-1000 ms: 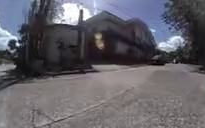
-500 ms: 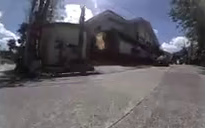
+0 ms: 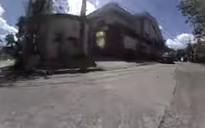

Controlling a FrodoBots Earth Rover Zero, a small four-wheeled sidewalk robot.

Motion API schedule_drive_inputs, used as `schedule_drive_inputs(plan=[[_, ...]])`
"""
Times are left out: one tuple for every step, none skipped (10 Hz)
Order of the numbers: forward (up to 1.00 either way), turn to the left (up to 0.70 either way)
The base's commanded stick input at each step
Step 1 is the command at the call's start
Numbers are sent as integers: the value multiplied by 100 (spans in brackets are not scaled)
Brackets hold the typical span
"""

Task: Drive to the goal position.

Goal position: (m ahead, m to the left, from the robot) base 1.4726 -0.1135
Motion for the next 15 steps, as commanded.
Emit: schedule_drive_inputs(plan=[[100,-40],[100,-40],[100,-40],[100,-40],[100,-29],[100,-17],[100,-4],[100,6],[100,5],[100,4],[100,2],[100,1],[100,0],[100,0],[100,0]])
